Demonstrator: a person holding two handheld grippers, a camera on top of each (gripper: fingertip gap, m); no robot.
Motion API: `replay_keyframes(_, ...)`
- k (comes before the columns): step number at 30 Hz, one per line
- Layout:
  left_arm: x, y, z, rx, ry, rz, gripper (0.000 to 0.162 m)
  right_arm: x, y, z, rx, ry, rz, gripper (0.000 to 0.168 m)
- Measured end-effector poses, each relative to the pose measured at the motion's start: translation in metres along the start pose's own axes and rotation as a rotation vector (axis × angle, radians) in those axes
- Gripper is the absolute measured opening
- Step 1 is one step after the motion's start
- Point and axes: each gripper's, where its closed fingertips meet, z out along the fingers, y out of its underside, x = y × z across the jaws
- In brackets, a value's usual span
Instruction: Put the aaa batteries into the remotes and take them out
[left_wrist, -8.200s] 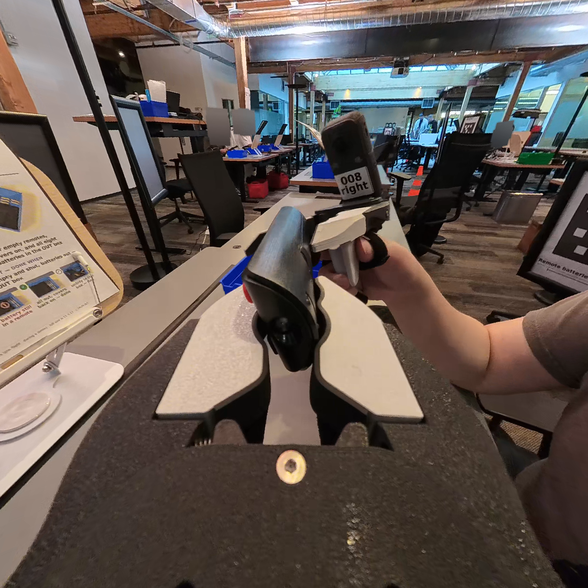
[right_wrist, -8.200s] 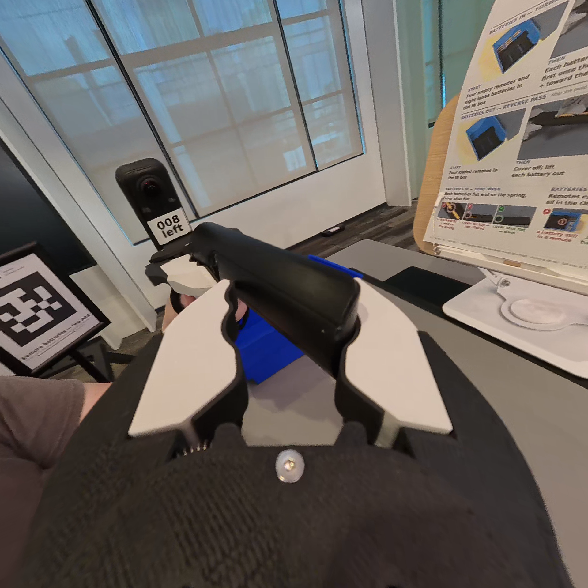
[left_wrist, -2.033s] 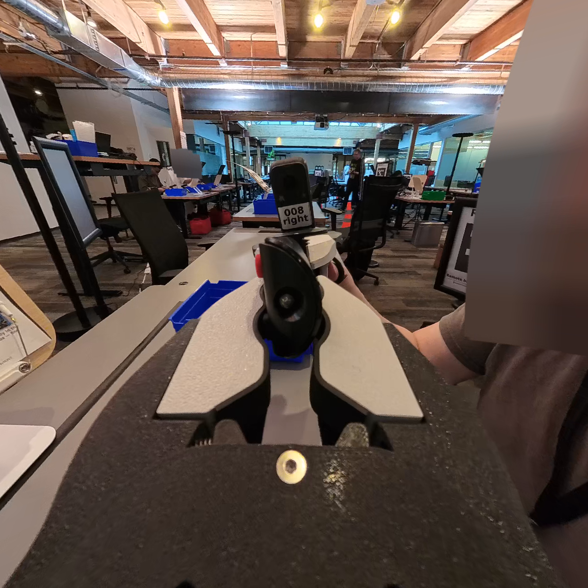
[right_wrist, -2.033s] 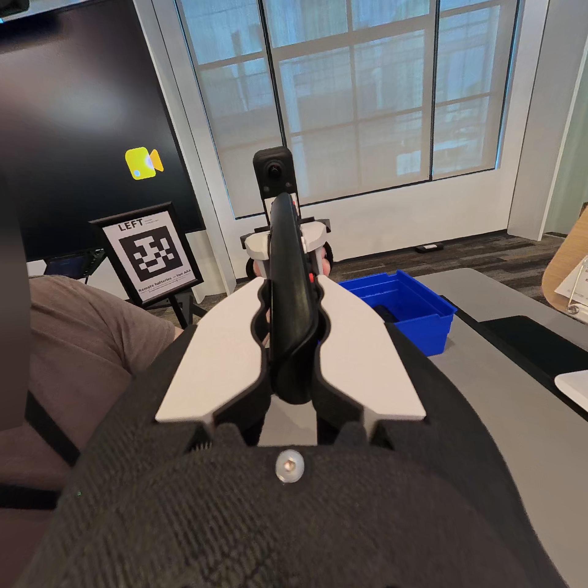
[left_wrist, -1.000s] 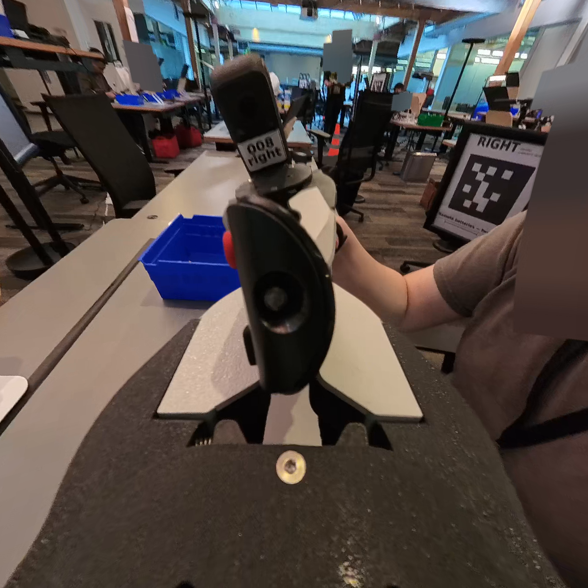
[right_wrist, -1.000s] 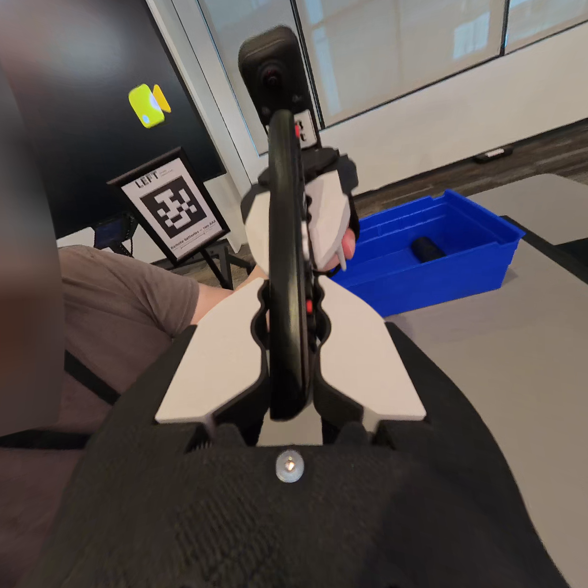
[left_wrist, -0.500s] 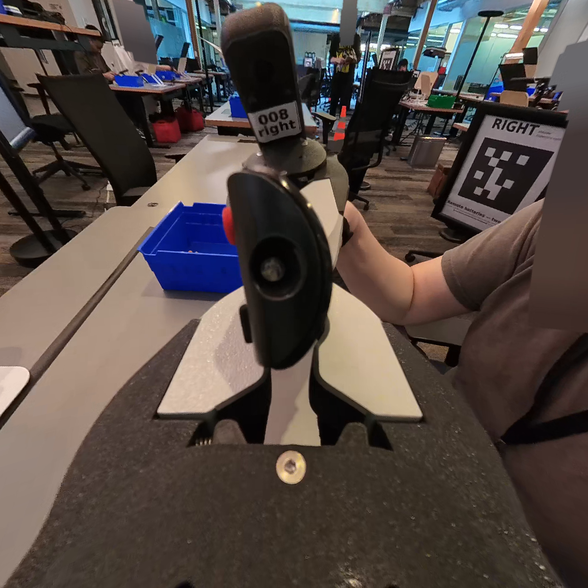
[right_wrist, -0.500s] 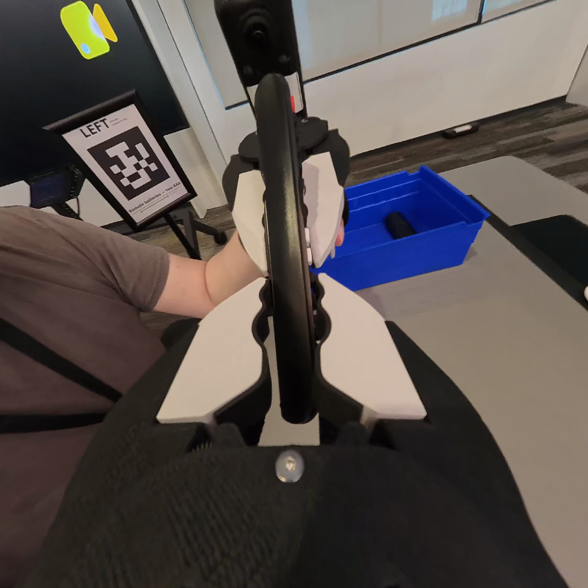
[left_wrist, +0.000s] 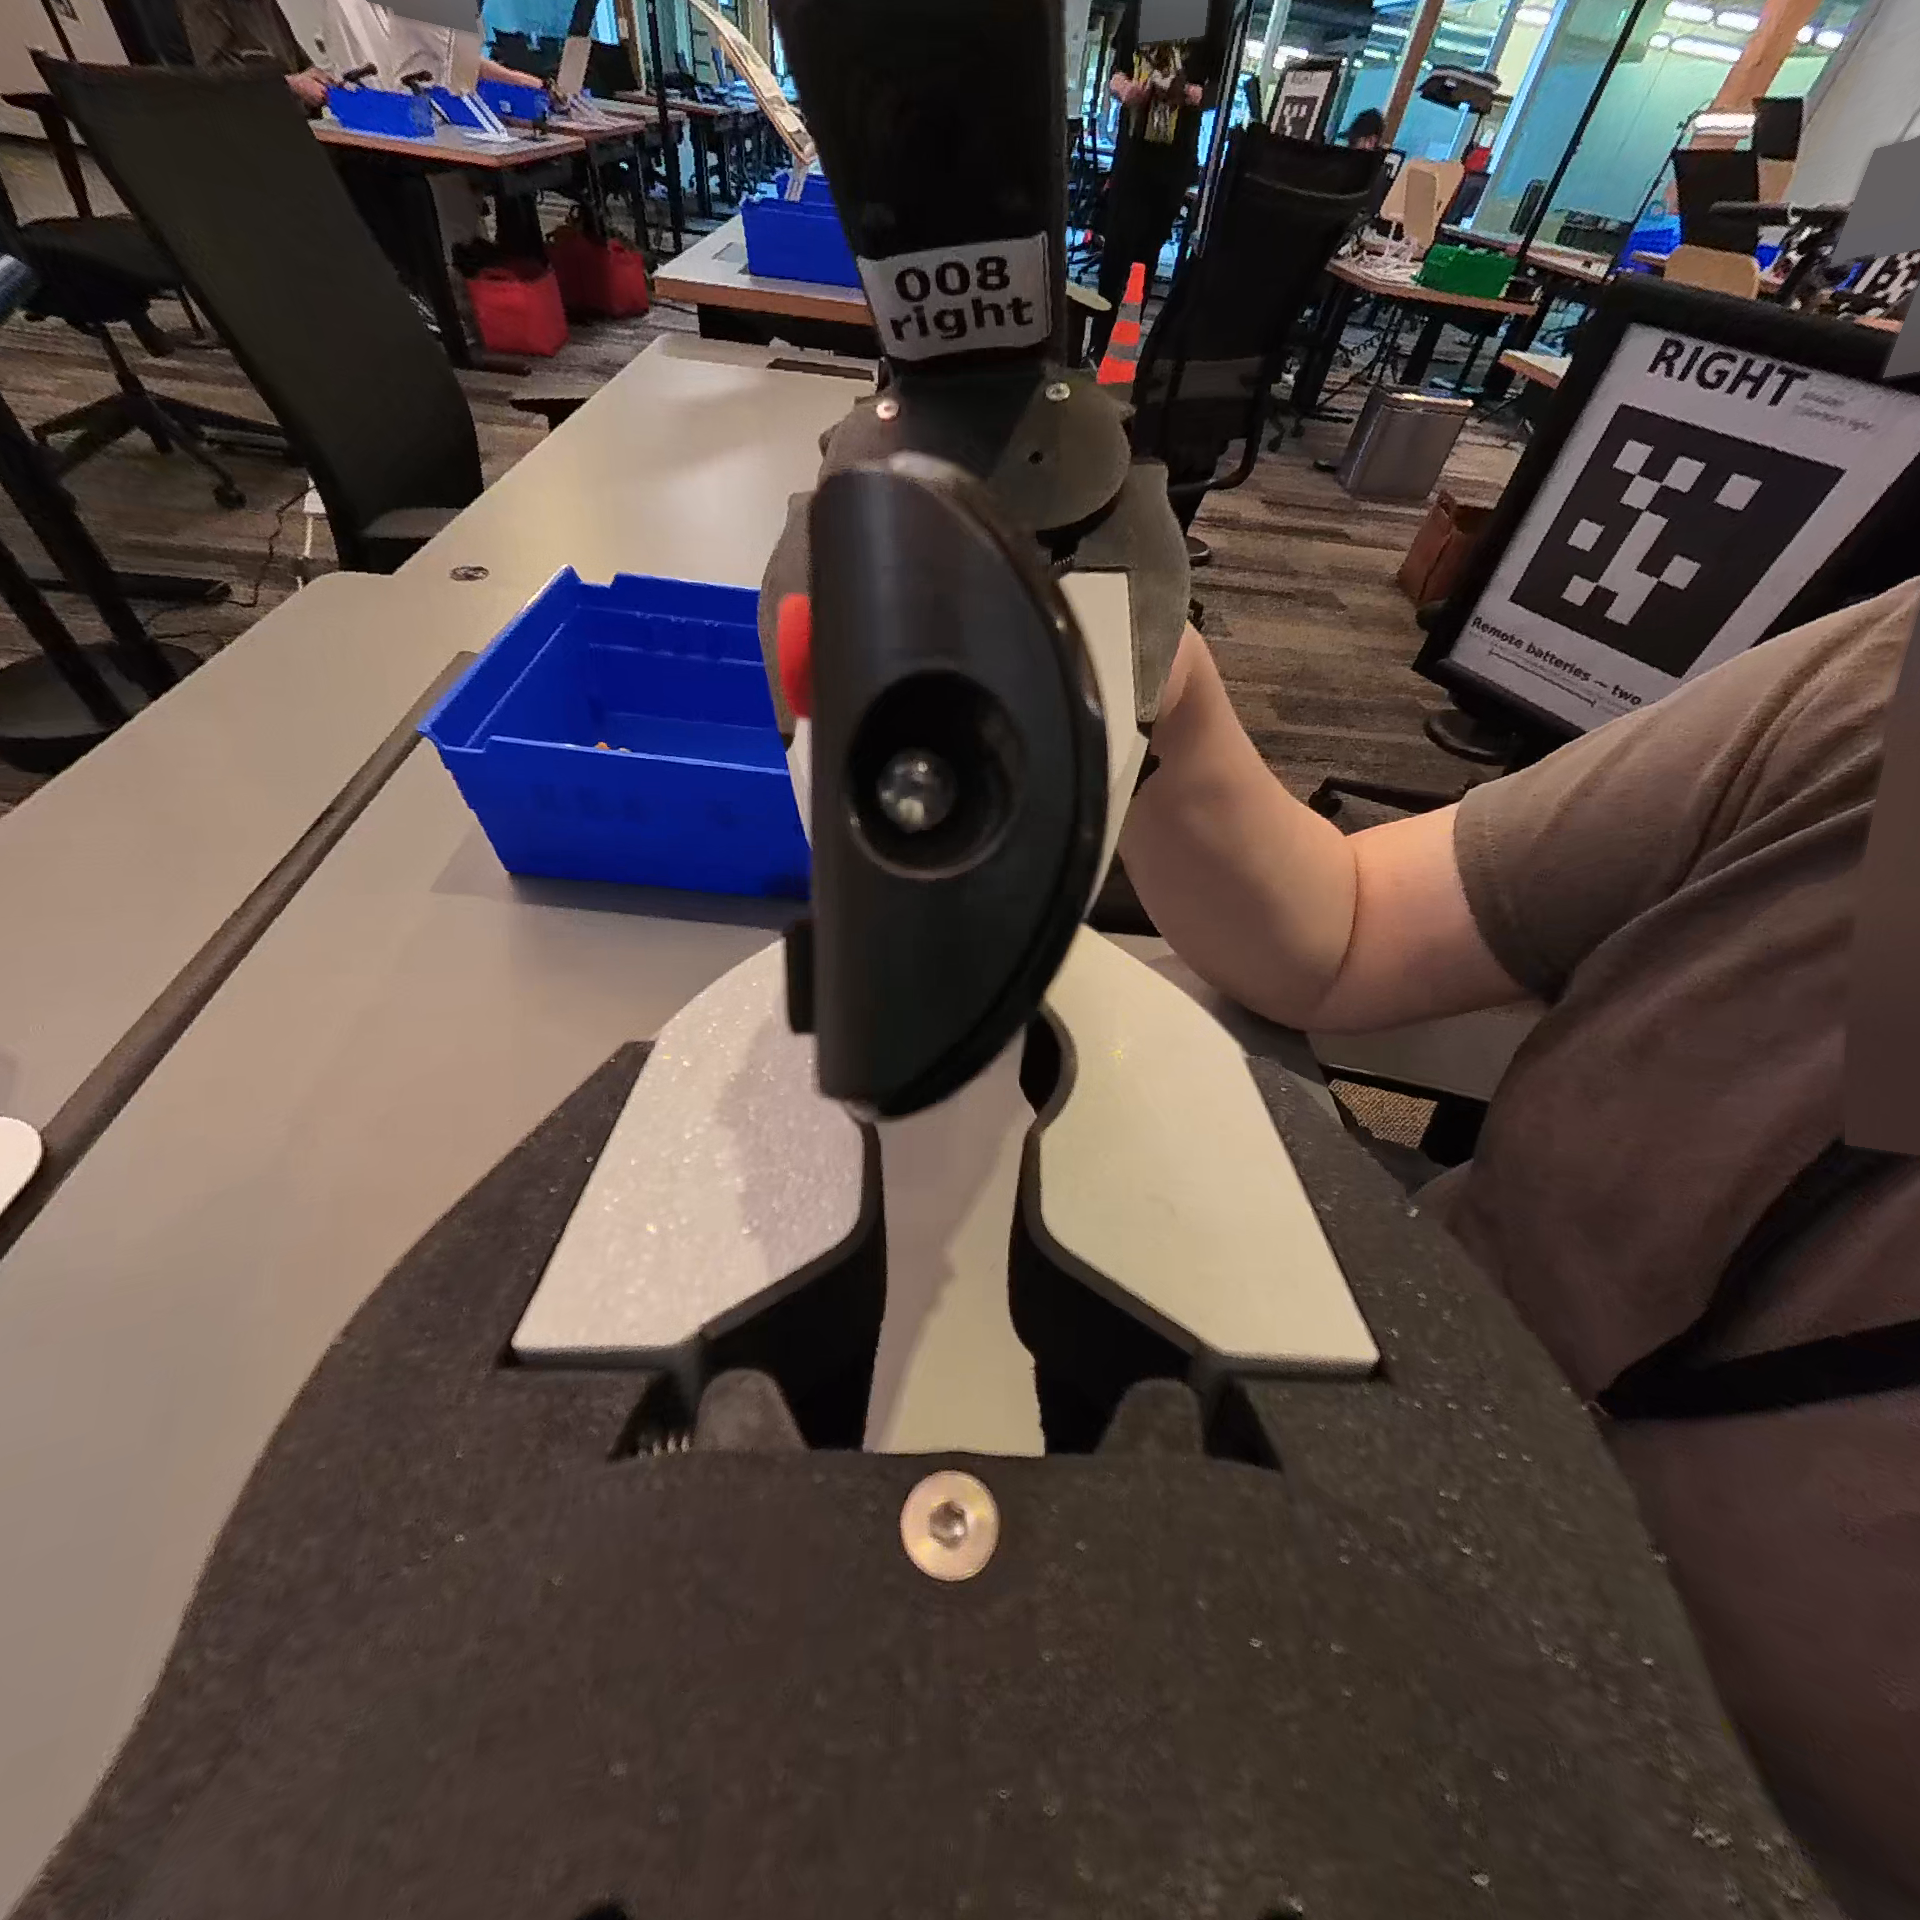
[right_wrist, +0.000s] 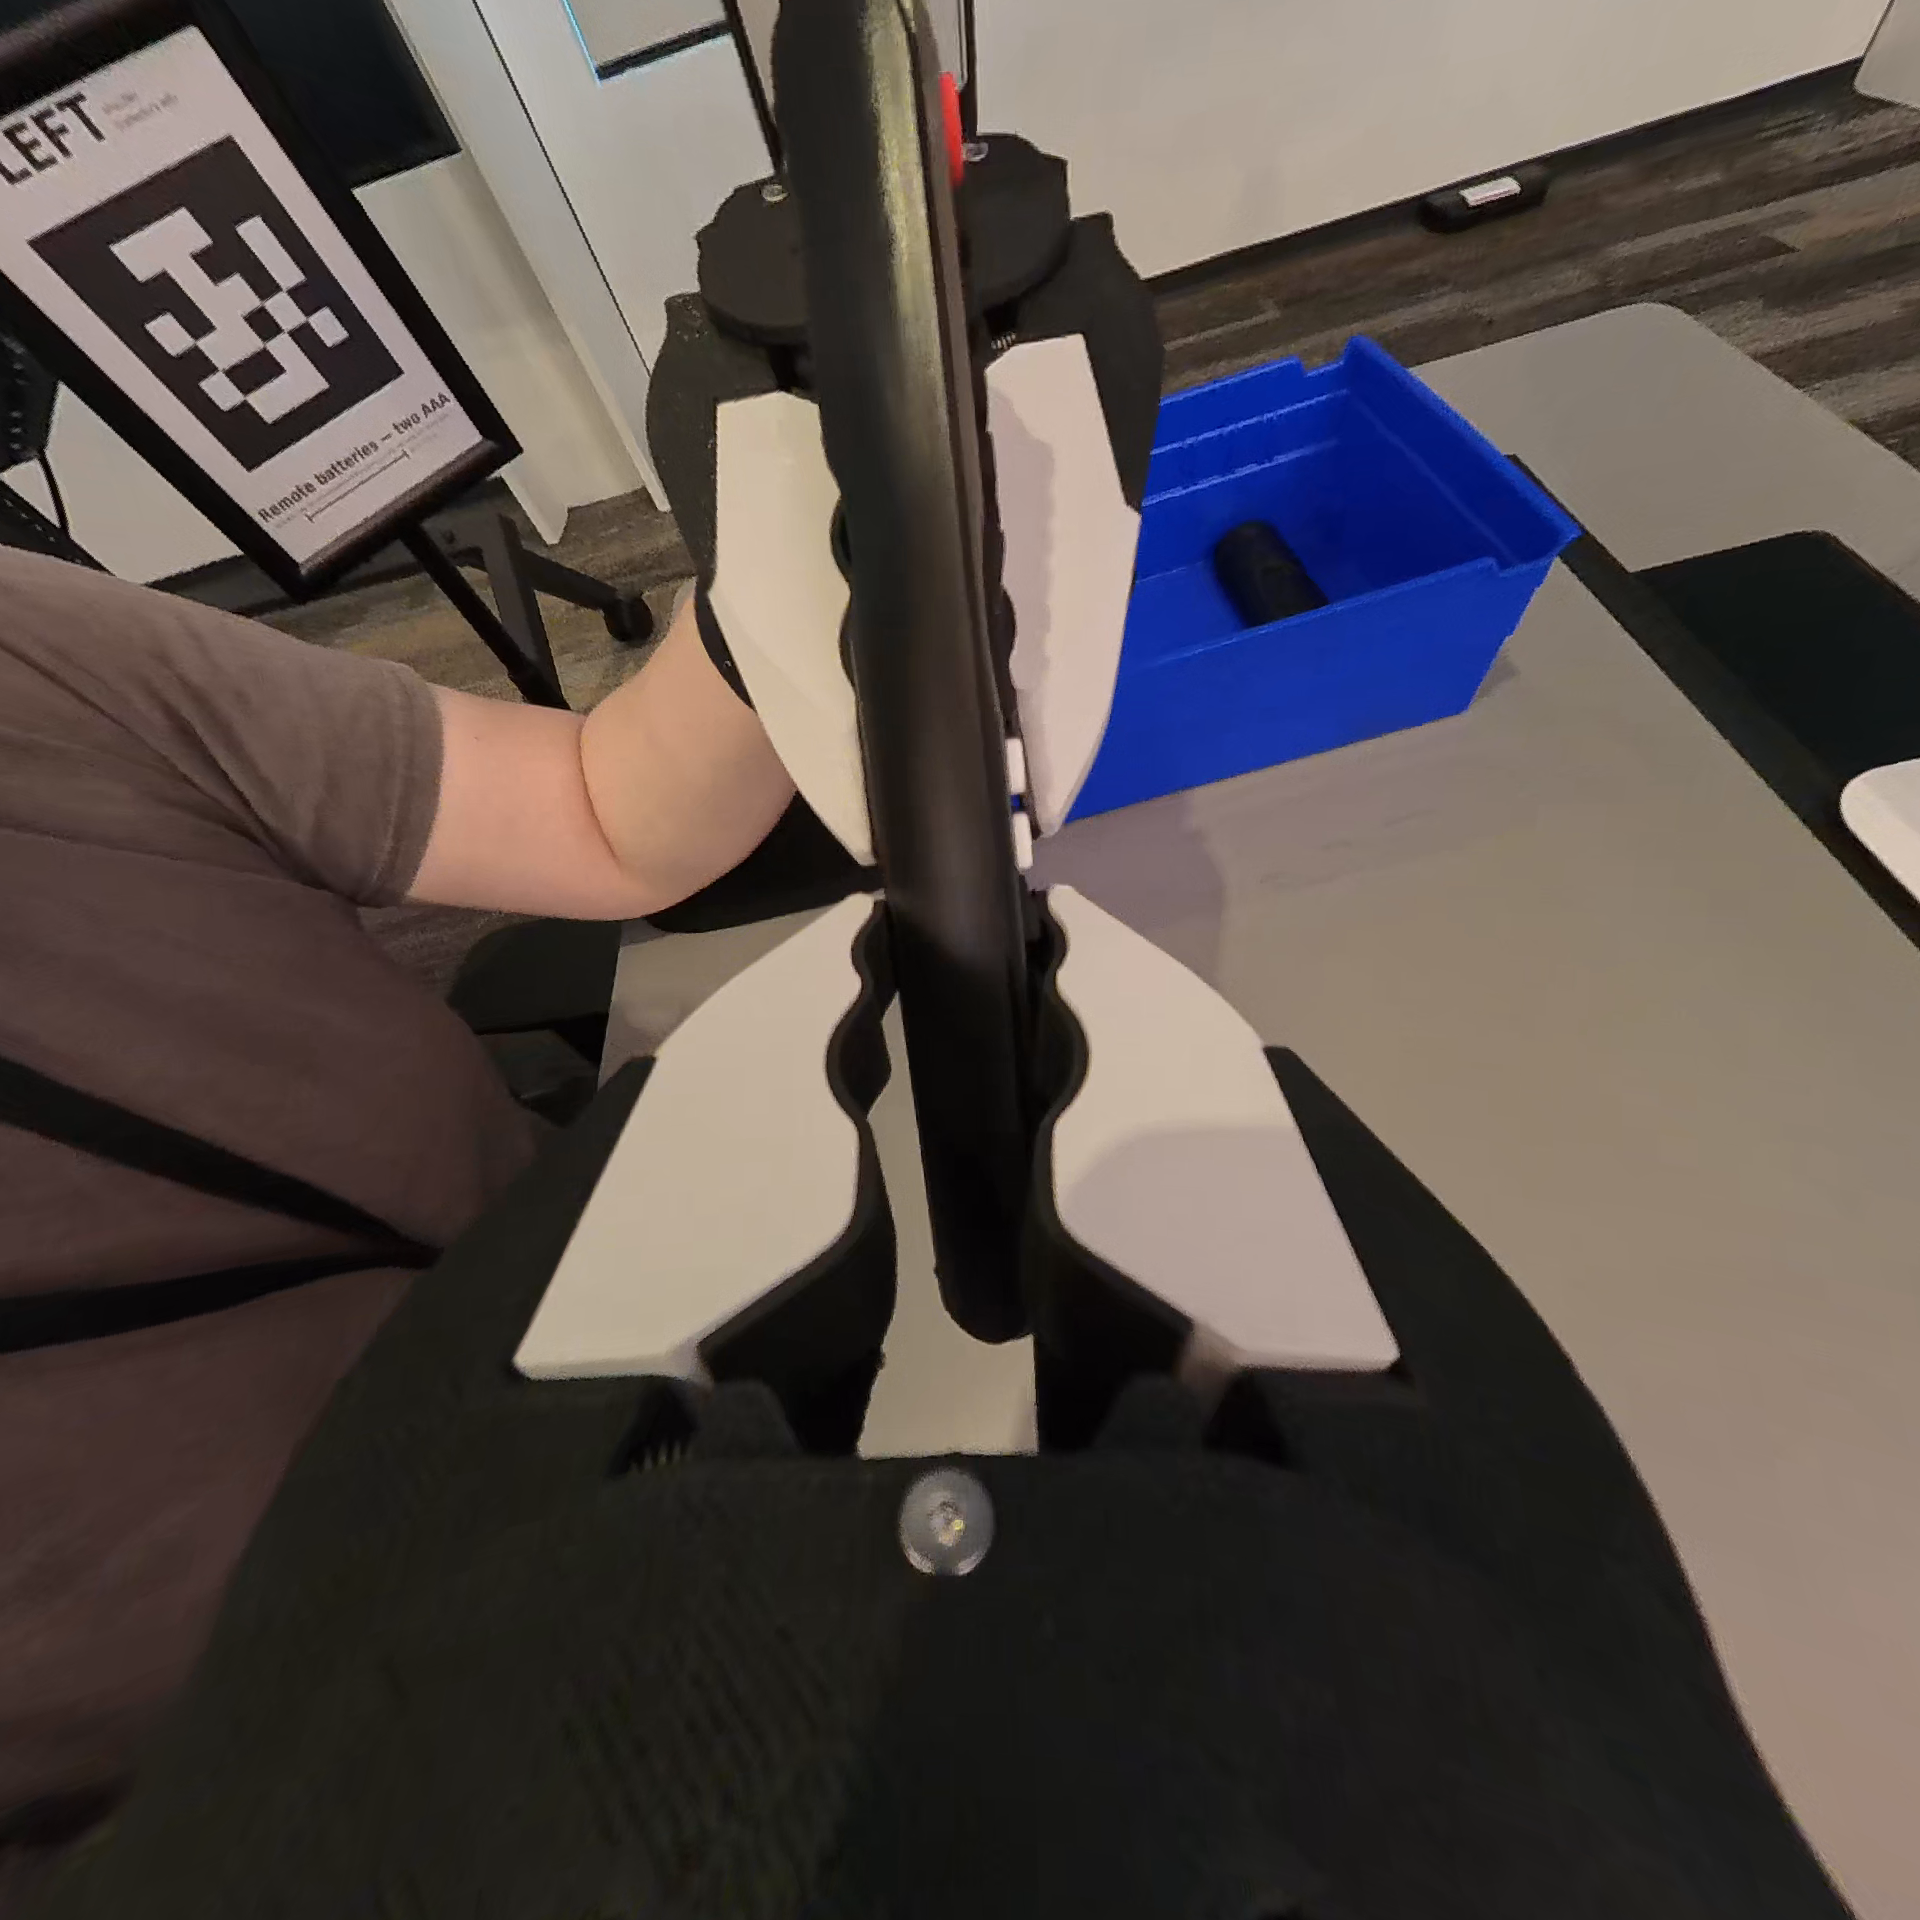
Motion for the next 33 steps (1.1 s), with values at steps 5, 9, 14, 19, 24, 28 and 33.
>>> replay_keyframes(5,-0.005,-0.011,-0.008,0.100,0.017,-0.035,0.023,0.003,-0.004,0.001,0.051,-0.053,0.056,0.028)
replay_keyframes(9,-0.010,-0.036,-0.034,0.284,0.011,-0.064,0.031,0.005,0.001,0.005,0.022,-0.049,0.067,0.027)
replay_keyframes(14,-0.010,-0.044,-0.044,0.333,0.000,-0.088,0.024,0.001,-0.002,0.016,0.049,-0.122,0.098,0.028)
replay_keyframes(19,-0.024,-0.040,-0.042,0.347,-0.029,-0.170,0.024,0.009,-0.003,0.024,0.094,-0.144,0.196,0.034)
replay_keyframes(24,-0.030,-0.036,-0.043,0.316,-0.080,-0.167,0.023,0.015,-0.001,0.034,0.089,-0.138,0.213,0.030)
replay_keyframes(28,-0.031,-0.032,-0.042,0.306,-0.051,-0.209,0.023,0.012,0.007,0.037,0.028,-0.119,0.172,0.028)
replay_keyframes(33,-0.030,-0.031,-0.037,0.289,-0.044,-0.206,0.023,0.012,0.015,0.037,-0.016,-0.112,0.122,0.028)
